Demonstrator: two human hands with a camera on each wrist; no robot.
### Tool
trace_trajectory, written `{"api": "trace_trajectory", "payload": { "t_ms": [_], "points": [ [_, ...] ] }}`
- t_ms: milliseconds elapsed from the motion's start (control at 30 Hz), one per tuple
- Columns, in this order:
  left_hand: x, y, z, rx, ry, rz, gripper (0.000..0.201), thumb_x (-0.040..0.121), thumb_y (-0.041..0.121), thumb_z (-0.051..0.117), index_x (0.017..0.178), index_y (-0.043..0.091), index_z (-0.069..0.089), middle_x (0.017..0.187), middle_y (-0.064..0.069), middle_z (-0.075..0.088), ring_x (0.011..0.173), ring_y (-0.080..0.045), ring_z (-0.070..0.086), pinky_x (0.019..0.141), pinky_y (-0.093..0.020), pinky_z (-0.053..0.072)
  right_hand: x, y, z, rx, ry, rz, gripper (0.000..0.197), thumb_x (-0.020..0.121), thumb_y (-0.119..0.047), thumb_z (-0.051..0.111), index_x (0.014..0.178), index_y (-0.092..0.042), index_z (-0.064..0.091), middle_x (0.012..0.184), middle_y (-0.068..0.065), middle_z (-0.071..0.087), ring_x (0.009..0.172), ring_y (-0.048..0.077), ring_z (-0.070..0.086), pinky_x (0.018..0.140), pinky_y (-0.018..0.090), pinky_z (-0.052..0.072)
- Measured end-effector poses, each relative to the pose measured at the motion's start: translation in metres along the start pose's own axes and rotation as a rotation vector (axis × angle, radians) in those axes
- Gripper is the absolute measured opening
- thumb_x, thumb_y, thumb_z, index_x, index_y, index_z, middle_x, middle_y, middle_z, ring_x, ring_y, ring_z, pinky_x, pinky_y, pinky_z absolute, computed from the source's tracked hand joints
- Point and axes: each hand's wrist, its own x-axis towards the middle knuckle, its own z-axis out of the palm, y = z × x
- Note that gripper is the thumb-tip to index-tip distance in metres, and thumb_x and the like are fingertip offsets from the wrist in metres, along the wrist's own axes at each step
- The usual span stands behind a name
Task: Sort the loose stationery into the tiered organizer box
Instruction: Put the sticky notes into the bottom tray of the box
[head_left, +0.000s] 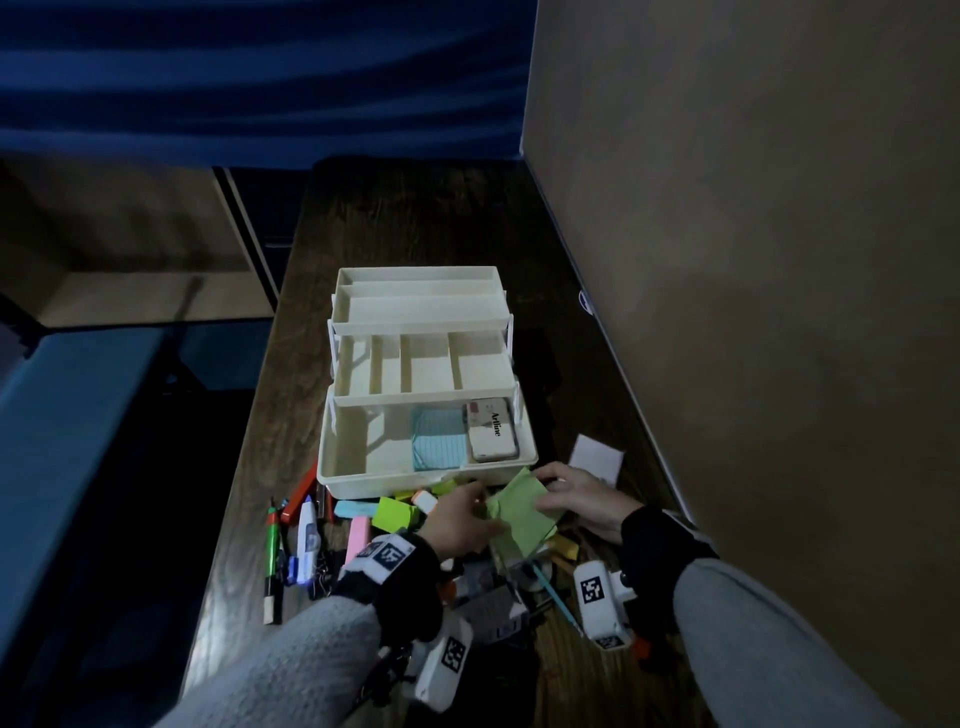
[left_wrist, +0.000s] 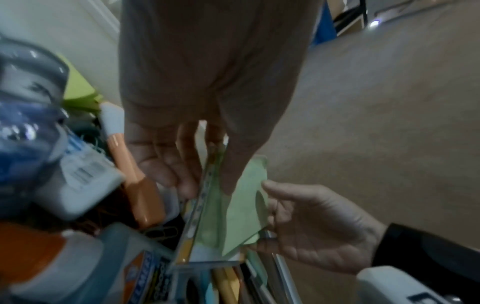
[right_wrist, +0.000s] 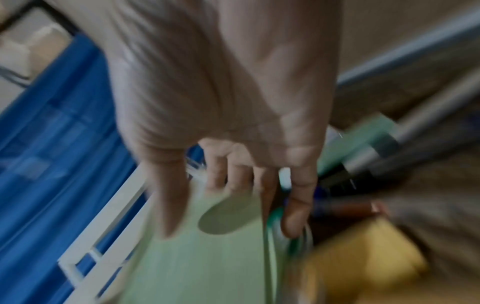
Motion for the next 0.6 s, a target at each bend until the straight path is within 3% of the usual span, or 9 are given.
{"api": "trace_trajectory", "payload": {
  "t_ms": [33, 100, 133, 200, 267, 367, 433, 533, 600],
  "points": [
    [-0.004, -0.003, -0.005, -0.015, -0.003, 0.023, 0.028, 0.084, 0.023, 0.069, 0.103, 0.010, 0.054, 0.108, -0.016, 0.065, 0.097, -0.030, 0.062, 0.080, -0.039, 0.050, 0.002, -0.004, -0.006, -0.045, 0.028, -0.013, 0.025, 0.088, -0.017, 0.065, 0.113, -0.014, 0.060, 0.103, 0.008, 0.067, 0.092, 0.018, 0.063, 0.072, 0.025, 0.048],
    [-0.013, -0.011, -0.017, 0.007, 0.041, 0.086, 0.031, 0.084, 0.022, 0.069, 0.111, 0.014, 0.056, 0.101, -0.008, 0.065, 0.088, -0.024, 0.060, 0.073, -0.030, 0.046, 0.011, -0.009, -0.023, -0.097, 0.218, -0.032, 0.017, 0.088, -0.022, 0.066, 0.103, -0.014, 0.063, 0.097, 0.008, 0.065, 0.083, 0.016, 0.060, 0.069, 0.028, 0.045],
    [-0.017, -0.016, -0.024, 0.001, 0.069, 0.106, 0.033, 0.085, 0.022, 0.068, 0.115, 0.017, 0.056, 0.094, -0.001, 0.063, 0.081, -0.018, 0.058, 0.068, -0.026, 0.044, 0.019, -0.010, -0.033, -0.170, 0.347, -0.033, 0.018, 0.089, -0.017, 0.064, 0.106, -0.012, 0.061, 0.104, 0.012, 0.062, 0.087, 0.020, 0.058, 0.073, 0.031, 0.046],
    [-0.026, -0.028, -0.037, -0.063, 0.106, 0.102, 0.023, 0.087, 0.022, 0.067, 0.107, 0.020, 0.056, 0.086, 0.005, 0.060, 0.074, -0.013, 0.057, 0.063, -0.021, 0.046, 0.036, -0.006, -0.051, -0.474, 0.529, 0.018, 0.037, 0.089, -0.005, 0.056, 0.125, -0.011, 0.052, 0.130, 0.016, 0.047, 0.113, 0.030, 0.049, 0.095, 0.040, 0.044],
    [-0.035, -0.040, -0.048, -0.156, 0.127, 0.072, 0.014, 0.090, 0.022, 0.064, 0.098, 0.016, 0.054, 0.090, 0.001, 0.062, 0.075, -0.014, 0.061, 0.060, -0.022, 0.049, 0.048, -0.001, -0.062, -0.708, 0.521, 0.113, 0.061, 0.087, -0.001, 0.050, 0.144, -0.014, 0.032, 0.150, 0.012, 0.028, 0.135, 0.035, 0.029, 0.111, 0.044, 0.031],
    [-0.048, -0.052, -0.060, -0.345, 0.174, 0.034, 0.016, 0.093, 0.018, 0.059, 0.097, 0.006, 0.050, 0.090, -0.004, 0.064, 0.078, -0.018, 0.067, 0.062, -0.029, 0.054, 0.061, 0.006, -0.066, -0.810, 0.391, 0.215, 0.081, 0.086, -0.008, 0.060, 0.152, -0.017, 0.014, 0.158, 0.009, 0.016, 0.143, 0.035, 0.016, 0.116, 0.044, 0.024],
    [-0.054, -0.057, -0.063, -0.528, 0.198, -0.001, 0.021, 0.094, 0.017, 0.056, 0.101, 0.000, 0.046, 0.083, 0.002, 0.066, 0.072, -0.014, 0.070, 0.058, -0.029, 0.054, 0.066, 0.010, -0.066, -0.849, 0.366, 0.245, 0.084, 0.083, -0.012, 0.066, 0.151, -0.020, 0.017, 0.154, 0.013, 0.015, 0.141, 0.036, 0.019, 0.114, 0.043, 0.028],
    [-0.058, -0.059, -0.065, -0.650, 0.235, -0.024, 0.004, 0.097, 0.023, 0.051, 0.100, 0.021, 0.050, 0.094, 0.002, 0.065, 0.073, -0.007, 0.069, 0.061, -0.027, 0.055, 0.065, 0.011, -0.065, -0.831, 0.428, 0.289, 0.081, 0.075, -0.018, 0.075, 0.142, -0.020, 0.030, 0.143, 0.017, 0.018, 0.133, 0.037, 0.024, 0.109, 0.044, 0.034],
    [-0.058, -0.058, -0.066, -0.689, 0.239, -0.033, 0.006, 0.098, 0.029, 0.049, 0.103, 0.025, 0.049, 0.100, -0.003, 0.063, 0.082, -0.013, 0.067, 0.069, -0.033, 0.057, 0.061, 0.011, -0.066, -0.754, 0.503, 0.267, 0.068, 0.076, -0.017, 0.075, 0.133, -0.010, 0.039, 0.139, 0.019, 0.024, 0.128, 0.038, 0.032, 0.105, 0.041, 0.038]
  ]
}}
